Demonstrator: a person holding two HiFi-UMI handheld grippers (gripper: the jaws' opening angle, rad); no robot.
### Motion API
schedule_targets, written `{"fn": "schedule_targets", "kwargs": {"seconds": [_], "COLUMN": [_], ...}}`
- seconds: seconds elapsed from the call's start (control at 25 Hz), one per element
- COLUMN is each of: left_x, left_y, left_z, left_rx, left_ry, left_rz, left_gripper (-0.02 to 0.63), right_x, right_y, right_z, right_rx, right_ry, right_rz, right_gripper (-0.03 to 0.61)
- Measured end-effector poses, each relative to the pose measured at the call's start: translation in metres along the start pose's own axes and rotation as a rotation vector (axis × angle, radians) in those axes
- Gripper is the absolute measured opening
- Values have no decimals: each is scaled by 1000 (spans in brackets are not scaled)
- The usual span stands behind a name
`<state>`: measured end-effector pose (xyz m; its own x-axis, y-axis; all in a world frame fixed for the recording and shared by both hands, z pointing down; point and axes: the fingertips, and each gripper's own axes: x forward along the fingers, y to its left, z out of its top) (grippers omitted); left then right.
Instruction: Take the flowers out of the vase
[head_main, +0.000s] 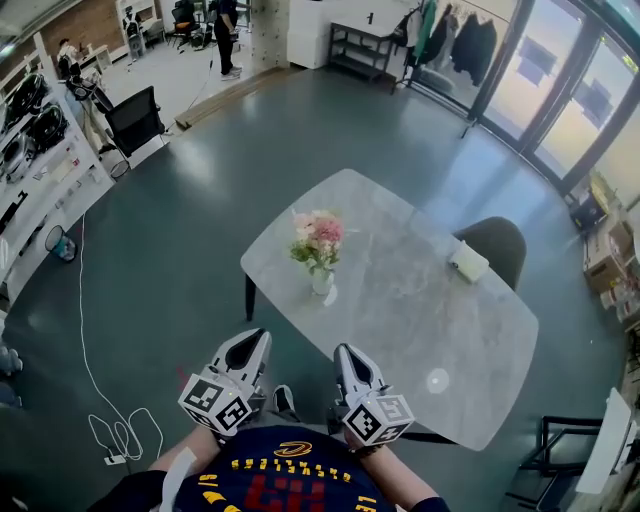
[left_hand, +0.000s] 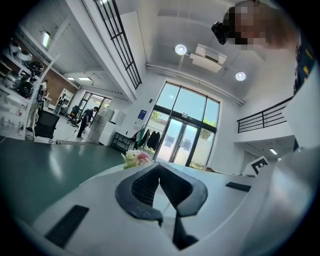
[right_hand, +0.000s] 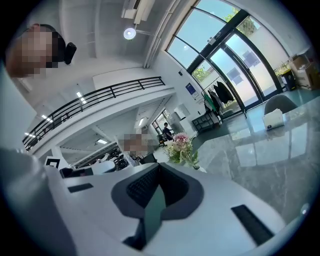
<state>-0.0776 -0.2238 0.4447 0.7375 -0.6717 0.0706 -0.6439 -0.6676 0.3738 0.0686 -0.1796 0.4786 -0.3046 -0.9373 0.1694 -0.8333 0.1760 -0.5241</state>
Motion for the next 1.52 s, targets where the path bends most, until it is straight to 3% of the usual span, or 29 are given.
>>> {"fn": "schedule_targets", "kwargs": {"seconds": [0.2,0.4,1.0,1.16,1.36,1.52], "left_x": [7,19,144,177,201,218], "left_y": [23,39,68,77,77,86], "left_z": [4,9,-13,-46,-82,-106], "left_rx": [-85,-111,-51,-97,-115,-195], "left_ry": [-5,-11,98,177,252,287], "left_rz": [-10,-20,37,41,27,54], "left_gripper": [3,5,10,165,223,318], "right_x": [20,42,112,121,126,132], "right_y": [-1,-5,-94,-123,-151,-165], "right_z": [-5,-2,41,46,40,34], "right_rx": [-4,-6,55,84,125,146], "right_ry": [29,35,63,76,104,117], "right_rz": [-23,-28,-8,-26,-55,-57], "right_gripper": [8,8,8,8,8,8]}}
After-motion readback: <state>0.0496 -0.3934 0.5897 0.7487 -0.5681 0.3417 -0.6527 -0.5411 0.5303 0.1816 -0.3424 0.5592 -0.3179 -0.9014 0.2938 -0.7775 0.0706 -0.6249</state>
